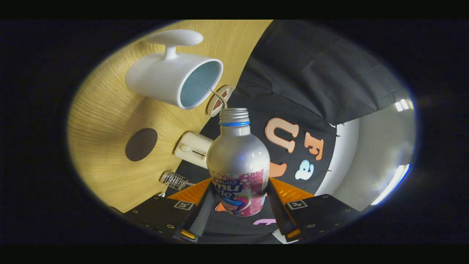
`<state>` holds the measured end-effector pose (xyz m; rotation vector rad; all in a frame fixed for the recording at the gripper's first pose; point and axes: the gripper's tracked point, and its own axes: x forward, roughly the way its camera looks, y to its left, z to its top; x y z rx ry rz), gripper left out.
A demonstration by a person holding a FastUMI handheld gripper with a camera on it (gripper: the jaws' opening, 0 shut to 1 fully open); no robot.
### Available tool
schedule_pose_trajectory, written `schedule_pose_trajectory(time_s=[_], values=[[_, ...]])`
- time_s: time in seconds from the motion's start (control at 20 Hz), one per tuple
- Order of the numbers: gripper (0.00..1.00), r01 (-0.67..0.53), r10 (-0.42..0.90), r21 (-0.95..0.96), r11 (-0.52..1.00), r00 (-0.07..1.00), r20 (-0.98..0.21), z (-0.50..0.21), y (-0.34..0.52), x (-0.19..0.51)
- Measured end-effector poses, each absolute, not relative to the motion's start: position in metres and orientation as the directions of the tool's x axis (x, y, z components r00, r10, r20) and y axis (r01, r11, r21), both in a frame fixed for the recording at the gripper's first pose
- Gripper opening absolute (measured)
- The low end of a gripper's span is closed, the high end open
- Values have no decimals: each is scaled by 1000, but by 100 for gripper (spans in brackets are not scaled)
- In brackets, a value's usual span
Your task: Take the bottle from table, then pour the juice into the cup, finally place the bottle on the coaster
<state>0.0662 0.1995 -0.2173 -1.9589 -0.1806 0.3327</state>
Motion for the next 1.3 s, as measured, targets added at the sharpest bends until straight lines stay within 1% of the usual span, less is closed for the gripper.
schedule_pose_trajectory(time_s=[0.4, 0.75, 0.95, 1.1, 1.3], values=[[76, -3, 301, -897, -443, 941, -152, -216, 208, 64], [76, -2, 306, -892, -451, 939, -157, -218, 212, 63], [76, -55, 287, -906, -420, 939, -190, -229, 209, 60], [76, -134, 263, -932, -337, 937, -230, -239, 204, 61], [76, -210, 246, -949, -236, 932, -267, -246, 199, 56]])
